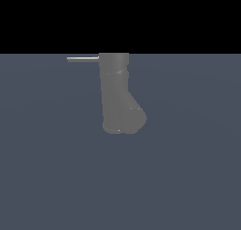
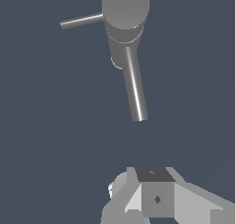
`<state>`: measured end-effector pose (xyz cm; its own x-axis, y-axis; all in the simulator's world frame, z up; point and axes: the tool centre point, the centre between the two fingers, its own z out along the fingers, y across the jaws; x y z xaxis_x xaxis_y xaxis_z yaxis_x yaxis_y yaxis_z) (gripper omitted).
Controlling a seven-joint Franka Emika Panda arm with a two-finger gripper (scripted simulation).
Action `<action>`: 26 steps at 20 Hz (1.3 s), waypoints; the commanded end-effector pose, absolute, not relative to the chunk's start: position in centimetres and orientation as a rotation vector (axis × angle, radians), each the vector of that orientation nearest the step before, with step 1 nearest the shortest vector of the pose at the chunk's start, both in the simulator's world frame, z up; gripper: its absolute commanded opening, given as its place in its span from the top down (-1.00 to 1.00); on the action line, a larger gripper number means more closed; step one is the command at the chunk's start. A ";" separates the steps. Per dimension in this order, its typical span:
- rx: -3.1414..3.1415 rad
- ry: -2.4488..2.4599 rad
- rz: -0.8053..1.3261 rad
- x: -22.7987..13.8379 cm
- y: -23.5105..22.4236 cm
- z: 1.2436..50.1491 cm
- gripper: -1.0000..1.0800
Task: Turn on the faucet by rotating a designated handle.
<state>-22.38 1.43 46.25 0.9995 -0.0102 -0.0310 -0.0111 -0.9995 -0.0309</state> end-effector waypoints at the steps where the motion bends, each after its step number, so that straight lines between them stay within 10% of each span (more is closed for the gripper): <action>1: -3.111 0.046 0.048 -22.0 1.5 46.2 1.00; 26: -3.040 0.785 0.034 -11.6 4.8 42.6 1.00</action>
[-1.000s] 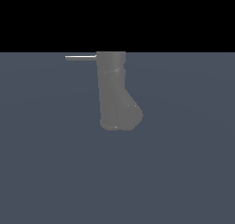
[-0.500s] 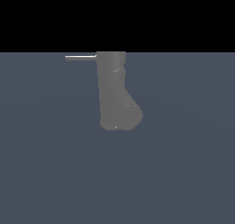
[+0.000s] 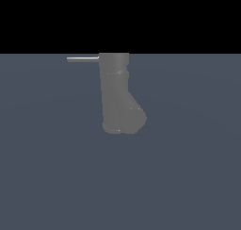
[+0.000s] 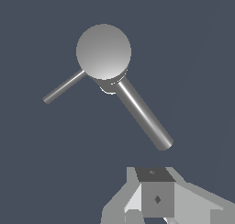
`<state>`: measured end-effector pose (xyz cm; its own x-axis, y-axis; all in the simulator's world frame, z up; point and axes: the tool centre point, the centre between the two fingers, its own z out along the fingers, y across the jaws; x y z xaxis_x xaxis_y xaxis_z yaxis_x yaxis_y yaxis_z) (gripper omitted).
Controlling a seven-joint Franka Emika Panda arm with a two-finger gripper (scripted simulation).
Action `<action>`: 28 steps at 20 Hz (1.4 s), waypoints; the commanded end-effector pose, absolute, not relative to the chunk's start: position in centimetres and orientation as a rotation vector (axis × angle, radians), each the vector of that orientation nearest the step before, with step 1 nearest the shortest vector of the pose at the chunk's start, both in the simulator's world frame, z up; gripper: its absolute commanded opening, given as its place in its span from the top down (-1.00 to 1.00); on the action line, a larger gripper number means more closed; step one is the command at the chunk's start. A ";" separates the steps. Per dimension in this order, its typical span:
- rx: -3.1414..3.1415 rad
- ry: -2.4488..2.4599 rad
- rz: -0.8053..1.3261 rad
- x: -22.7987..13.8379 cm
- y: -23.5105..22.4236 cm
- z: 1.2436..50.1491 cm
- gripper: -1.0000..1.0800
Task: Turn on the faucet by rotating a designated handle.
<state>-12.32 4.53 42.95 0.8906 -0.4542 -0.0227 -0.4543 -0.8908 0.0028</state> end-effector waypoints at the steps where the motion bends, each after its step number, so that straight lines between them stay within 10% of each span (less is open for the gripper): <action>1: -3.032 0.818 0.033 -11.1 5.0 42.4 1.00; 28: -2.675 1.659 0.005 0.0 11.2 33.1 1.00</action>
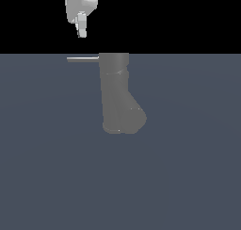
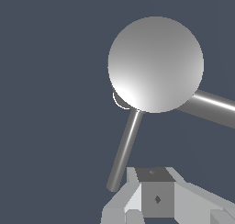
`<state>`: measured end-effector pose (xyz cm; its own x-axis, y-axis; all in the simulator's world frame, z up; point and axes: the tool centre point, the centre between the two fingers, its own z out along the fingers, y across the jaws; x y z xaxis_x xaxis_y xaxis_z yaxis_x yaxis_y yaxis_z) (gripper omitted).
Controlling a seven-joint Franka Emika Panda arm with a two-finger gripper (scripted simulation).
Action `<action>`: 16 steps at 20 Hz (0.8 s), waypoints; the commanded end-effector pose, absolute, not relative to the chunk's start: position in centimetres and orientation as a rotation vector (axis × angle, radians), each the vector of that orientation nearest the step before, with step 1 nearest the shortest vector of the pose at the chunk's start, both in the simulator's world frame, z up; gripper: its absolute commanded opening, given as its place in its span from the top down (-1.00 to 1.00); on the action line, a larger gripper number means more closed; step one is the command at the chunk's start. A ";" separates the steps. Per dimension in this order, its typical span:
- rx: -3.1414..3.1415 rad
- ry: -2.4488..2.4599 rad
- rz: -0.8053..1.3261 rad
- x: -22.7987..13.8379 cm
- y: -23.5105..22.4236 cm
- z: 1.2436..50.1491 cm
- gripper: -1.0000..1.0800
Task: Turn on the faucet by rotating a designated handle.
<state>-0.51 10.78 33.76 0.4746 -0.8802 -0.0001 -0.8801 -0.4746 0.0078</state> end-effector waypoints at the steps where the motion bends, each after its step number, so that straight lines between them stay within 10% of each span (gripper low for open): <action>1: 2.647 -1.681 -0.004 0.4 11.4 32.7 1.00; 16: 2.437 -1.982 0.000 3.8 14.4 27.5 1.00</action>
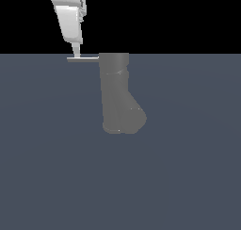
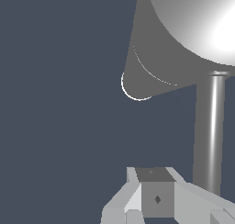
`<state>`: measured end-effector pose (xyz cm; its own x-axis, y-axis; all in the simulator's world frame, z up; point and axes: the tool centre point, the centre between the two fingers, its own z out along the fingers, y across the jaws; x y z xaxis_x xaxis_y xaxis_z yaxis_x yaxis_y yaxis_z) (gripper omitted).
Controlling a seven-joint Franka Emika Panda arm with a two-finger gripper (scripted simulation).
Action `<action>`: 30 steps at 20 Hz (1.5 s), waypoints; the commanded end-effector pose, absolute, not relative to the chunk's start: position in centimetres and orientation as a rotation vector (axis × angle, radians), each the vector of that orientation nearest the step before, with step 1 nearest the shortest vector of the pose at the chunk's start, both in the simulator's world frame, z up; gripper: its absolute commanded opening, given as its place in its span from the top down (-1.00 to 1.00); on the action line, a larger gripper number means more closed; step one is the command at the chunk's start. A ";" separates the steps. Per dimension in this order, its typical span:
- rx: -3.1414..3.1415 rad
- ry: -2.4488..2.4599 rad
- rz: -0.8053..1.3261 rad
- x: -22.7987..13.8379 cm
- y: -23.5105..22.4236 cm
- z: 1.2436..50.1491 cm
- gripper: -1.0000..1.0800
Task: Turn on the faucet by rotating a designated handle.
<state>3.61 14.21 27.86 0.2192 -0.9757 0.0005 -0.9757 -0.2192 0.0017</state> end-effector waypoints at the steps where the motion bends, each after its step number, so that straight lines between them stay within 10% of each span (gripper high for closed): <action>1: 2.430 -1.990 0.000 3.9 14.5 27.4 1.00; 30: 2.411 -2.014 0.000 -1.4 13.4 26.9 1.00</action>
<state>-0.54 13.70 26.92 0.1796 -0.9837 -0.0023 -0.9837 -0.1796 -0.0086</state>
